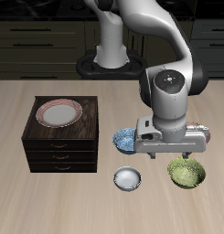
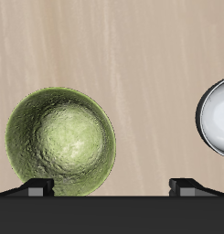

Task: Place the green bowl onto the plate that is on top of the cabinet

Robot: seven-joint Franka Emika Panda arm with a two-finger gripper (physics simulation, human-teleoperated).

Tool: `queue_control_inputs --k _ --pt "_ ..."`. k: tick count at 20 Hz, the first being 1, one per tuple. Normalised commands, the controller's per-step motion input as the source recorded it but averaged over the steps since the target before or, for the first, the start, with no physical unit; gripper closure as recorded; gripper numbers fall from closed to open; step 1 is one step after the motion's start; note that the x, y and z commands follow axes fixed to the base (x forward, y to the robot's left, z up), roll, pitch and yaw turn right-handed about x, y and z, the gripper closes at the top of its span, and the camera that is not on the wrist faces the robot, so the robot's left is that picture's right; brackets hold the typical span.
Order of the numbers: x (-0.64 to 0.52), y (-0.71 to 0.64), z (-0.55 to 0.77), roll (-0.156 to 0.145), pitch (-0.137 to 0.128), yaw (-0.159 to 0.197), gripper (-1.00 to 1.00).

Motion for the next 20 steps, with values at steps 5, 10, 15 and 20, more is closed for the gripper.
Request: queue_control_inputs --k 5,10,15,20 --pt "-0.01 0.07 -0.21 0.005 0.028 0.003 -1.00" --pt "-0.05 0.10 -0.24 0.012 0.031 0.006 -1.00" --pt "-0.06 0.17 -0.39 0.030 0.053 0.011 -1.00" --pt "-0.02 -0.04 -0.18 0.015 0.007 0.011 1.00"
